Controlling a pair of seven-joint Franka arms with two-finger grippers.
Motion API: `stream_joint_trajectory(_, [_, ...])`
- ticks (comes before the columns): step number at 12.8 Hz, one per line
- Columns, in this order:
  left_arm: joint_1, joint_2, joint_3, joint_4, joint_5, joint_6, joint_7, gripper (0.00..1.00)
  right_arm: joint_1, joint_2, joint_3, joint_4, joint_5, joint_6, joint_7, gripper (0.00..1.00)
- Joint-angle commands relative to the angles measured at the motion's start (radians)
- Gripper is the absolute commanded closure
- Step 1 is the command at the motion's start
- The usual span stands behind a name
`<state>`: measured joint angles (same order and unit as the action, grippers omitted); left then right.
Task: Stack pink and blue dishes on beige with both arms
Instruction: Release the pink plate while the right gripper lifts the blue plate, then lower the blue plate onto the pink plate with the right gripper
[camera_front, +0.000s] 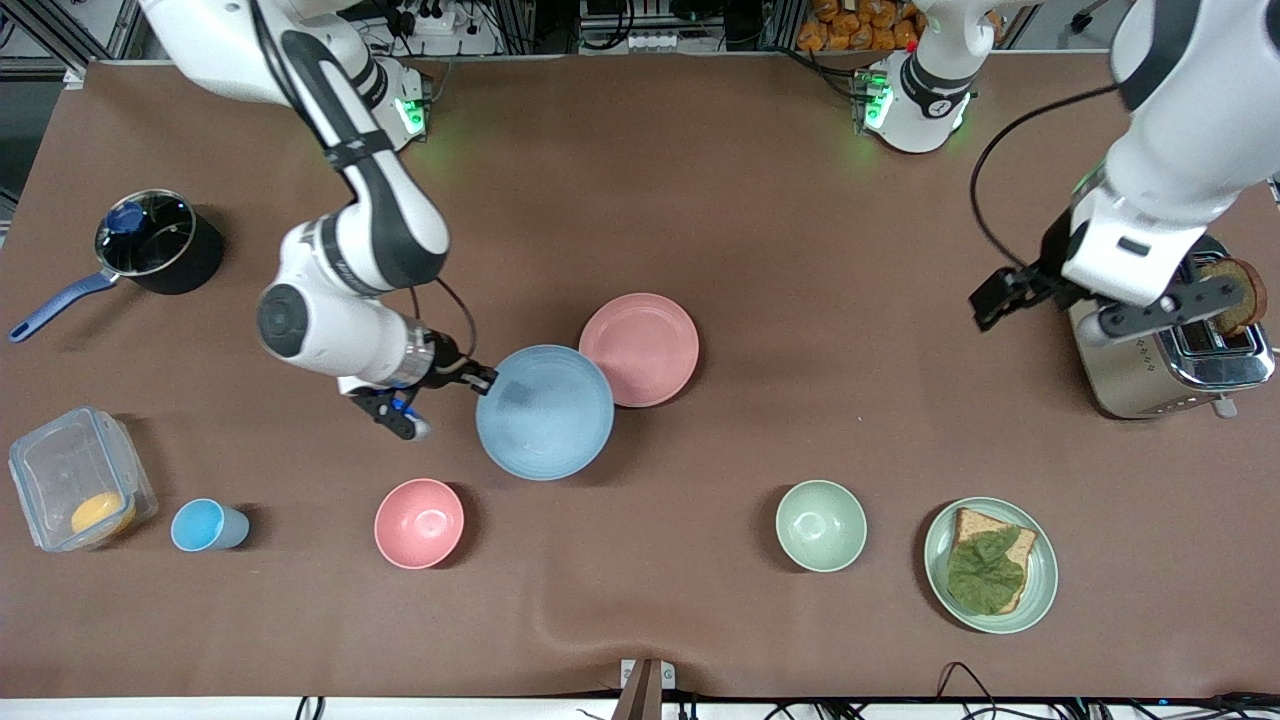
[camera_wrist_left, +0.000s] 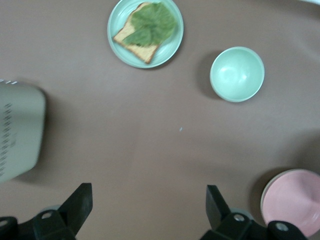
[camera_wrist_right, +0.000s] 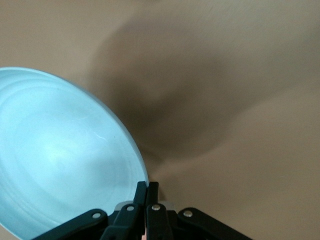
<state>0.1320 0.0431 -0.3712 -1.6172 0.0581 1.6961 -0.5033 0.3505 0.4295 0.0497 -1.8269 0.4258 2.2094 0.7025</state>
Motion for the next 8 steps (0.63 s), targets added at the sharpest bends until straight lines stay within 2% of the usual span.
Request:
stream_joint_trajectory(1, [0.006,0.015,-0.006,0.091,0.006,-0.143,0.009,0.00,0.094,0.052,-0.016,0.008,-0.047,0.059,0.121,1.00])
stream_joint_trajectory(4, [0.005,0.014,-0.008,0.114,0.000,-0.205,0.057,0.00,0.160,0.058,-0.016,0.008,-0.078,0.064,0.233,1.00])
stream_joint_trajectory(6, [-0.005,-0.011,0.041,0.114,-0.001,-0.210,0.174,0.00,0.206,0.075,-0.014,0.008,-0.078,0.098,0.297,1.00])
stream_joint_trajectory(8, [-0.009,-0.011,0.109,0.112,-0.036,-0.217,0.213,0.00,0.234,0.083,-0.016,0.005,-0.078,0.102,0.325,1.00])
